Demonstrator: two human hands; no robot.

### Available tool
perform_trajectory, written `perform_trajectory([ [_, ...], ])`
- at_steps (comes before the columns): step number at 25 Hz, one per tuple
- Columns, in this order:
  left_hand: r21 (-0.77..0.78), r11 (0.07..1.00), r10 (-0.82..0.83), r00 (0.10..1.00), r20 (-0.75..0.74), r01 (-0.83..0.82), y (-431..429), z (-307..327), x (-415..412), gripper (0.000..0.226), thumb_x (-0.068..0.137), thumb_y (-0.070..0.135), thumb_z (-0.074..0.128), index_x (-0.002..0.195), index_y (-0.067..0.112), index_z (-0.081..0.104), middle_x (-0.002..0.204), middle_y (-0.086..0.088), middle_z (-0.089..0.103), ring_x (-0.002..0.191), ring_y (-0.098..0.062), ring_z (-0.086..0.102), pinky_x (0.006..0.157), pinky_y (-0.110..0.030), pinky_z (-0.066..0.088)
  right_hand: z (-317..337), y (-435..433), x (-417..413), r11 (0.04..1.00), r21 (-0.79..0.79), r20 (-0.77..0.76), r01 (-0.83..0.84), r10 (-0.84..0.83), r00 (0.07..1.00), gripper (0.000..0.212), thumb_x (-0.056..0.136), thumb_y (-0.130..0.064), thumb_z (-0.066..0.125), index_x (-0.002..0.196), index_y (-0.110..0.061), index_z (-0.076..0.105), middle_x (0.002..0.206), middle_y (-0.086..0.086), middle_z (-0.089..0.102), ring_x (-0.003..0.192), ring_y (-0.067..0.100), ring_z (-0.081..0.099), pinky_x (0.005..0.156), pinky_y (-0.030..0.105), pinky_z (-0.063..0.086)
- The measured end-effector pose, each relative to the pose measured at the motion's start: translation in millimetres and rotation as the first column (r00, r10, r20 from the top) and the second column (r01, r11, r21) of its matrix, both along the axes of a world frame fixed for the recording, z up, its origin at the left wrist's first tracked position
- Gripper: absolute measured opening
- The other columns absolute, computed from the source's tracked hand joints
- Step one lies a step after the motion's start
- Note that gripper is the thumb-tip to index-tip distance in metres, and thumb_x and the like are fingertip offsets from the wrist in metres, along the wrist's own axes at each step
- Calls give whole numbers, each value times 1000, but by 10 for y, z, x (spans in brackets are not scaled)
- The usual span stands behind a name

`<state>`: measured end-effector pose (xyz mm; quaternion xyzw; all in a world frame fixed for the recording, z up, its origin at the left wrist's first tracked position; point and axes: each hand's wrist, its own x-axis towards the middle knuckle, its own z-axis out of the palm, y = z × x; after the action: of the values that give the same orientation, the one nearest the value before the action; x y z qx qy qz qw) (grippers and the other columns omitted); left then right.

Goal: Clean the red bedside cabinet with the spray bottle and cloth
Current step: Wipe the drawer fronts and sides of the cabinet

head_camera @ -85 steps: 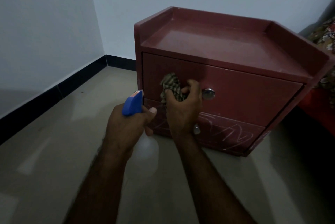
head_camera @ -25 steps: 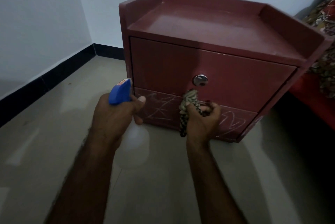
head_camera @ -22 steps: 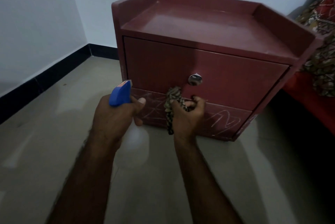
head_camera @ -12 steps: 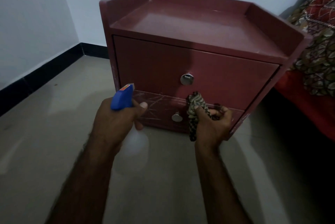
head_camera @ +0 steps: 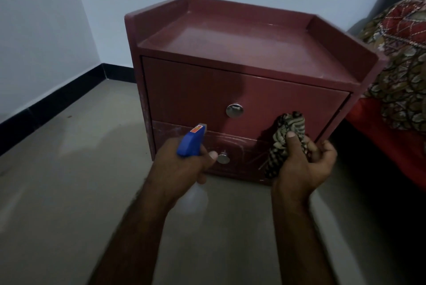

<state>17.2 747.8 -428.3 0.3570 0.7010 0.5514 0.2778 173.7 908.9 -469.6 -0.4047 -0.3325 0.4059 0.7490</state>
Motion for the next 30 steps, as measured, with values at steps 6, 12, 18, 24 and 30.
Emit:
perform_trajectory([
  [6, -47, 997, -63, 997, -42, 61, 74, 31, 78, 25, 83, 24, 81, 79, 3, 67, 62, -13, 67, 51, -12, 66, 53, -14, 50, 203, 14, -23, 982, 24, -117, -185, 187, 975, 60, 80, -3, 84, 131, -11, 54, 108, 7, 76, 101, 21, 74, 85, 34, 61],
  [12, -22, 998, -61, 998, -25, 60, 94, 69, 148, 26, 83, 19, 80, 79, -2, 65, 64, -15, 66, 52, -12, 64, 51, -10, 49, 212, -106, -159, 937, 59, 0, -344, 345, 939, 62, 81, -8, 83, 133, -22, 53, 112, 3, 77, 106, 24, 74, 95, 46, 59],
  [18, 33, 999, -24, 1000, -2, 24, 60, 72, 111, 20, 82, 14, 82, 78, 1, 67, 54, 0, 66, 50, -10, 64, 45, -9, 45, 312, -103, -532, 890, 178, 467, -419, 299, 832, 65, 77, -8, 83, 137, -17, 61, 125, 4, 70, 118, 19, 66, 104, 43, 54],
  [24, 22, 1000, 13, 999, -29, -12, 9, 93, 1, 18, 83, 19, 81, 77, 7, 67, 55, -6, 65, 49, -12, 63, 49, -14, 46, 277, -110, -711, 859, 396, 738, -324, -88, 669, 66, 74, -4, 78, 137, -19, 66, 118, -2, 68, 116, 17, 58, 99, 27, 51],
  [30, 29, 999, 40, 999, -21, -40, -50, 128, -90, 18, 84, 21, 79, 88, 6, 69, 58, -6, 67, 56, -19, 68, 69, -29, 47, 244, -199, -847, 935, 221, 420, -277, 165, 893, 69, 76, 4, 72, 142, -12, 60, 118, -18, 68, 118, 24, 65, 108, 38, 50],
])
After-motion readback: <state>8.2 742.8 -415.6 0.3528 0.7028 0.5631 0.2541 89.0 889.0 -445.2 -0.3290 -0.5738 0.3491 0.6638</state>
